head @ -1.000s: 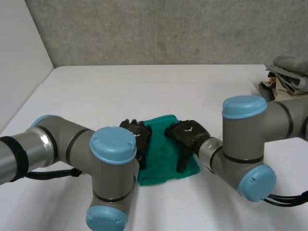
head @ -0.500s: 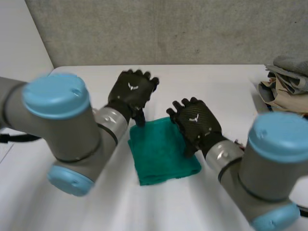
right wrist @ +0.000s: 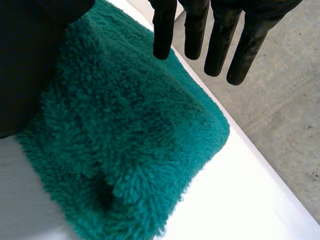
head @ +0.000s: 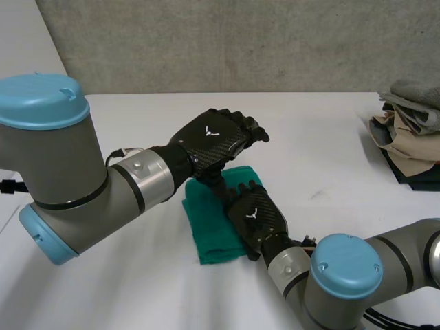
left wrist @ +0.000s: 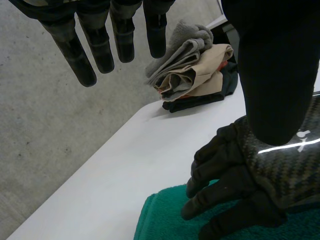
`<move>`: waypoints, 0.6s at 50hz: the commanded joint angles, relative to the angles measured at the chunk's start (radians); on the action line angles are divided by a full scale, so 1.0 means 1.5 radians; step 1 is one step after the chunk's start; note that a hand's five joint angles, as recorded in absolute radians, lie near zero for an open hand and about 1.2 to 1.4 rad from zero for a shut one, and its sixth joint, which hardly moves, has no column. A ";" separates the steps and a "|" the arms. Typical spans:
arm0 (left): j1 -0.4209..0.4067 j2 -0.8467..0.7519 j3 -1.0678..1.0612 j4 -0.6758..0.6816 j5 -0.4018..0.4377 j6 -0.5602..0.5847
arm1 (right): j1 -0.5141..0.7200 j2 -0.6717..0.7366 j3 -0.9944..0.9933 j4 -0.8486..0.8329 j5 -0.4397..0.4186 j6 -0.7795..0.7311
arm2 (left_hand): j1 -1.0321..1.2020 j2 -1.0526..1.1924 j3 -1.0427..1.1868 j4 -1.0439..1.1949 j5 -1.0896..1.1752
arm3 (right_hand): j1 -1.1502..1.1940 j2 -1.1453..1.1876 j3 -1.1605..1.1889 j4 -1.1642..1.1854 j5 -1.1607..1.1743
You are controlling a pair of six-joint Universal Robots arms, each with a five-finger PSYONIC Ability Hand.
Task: Fold the laundry.
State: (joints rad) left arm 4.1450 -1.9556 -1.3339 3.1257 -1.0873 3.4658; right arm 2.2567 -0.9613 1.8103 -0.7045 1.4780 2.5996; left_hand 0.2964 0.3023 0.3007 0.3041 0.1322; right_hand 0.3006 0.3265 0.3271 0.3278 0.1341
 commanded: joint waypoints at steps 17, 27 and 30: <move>0.006 0.011 0.004 0.001 -0.003 -0.002 | -0.010 0.018 -0.077 0.014 -0.037 0.015 | 0.041 0.037 0.038 0.036 0.034 | 0.730 0.713 0.713 0.712 0.725; 0.031 0.033 0.004 0.001 -0.020 -0.004 | -0.119 -0.027 -0.084 0.117 -0.049 0.025 | 0.039 0.035 0.036 0.034 0.032 | 0.730 0.713 0.713 0.712 0.725; 0.035 0.038 0.004 0.002 -0.020 -0.004 | -0.150 -0.056 -0.102 0.162 -0.071 0.025 | 0.039 0.035 0.036 0.034 0.032 | 0.730 0.713 0.713 0.712 0.725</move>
State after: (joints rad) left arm 4.1801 -1.9187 -1.3277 3.1278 -1.1131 3.4598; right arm 2.1246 -0.9680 1.6897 -0.5962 1.4143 2.6366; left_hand 0.2964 0.3023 0.3007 0.3042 0.1328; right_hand 0.9766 1.1707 1.1627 1.1878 0.9340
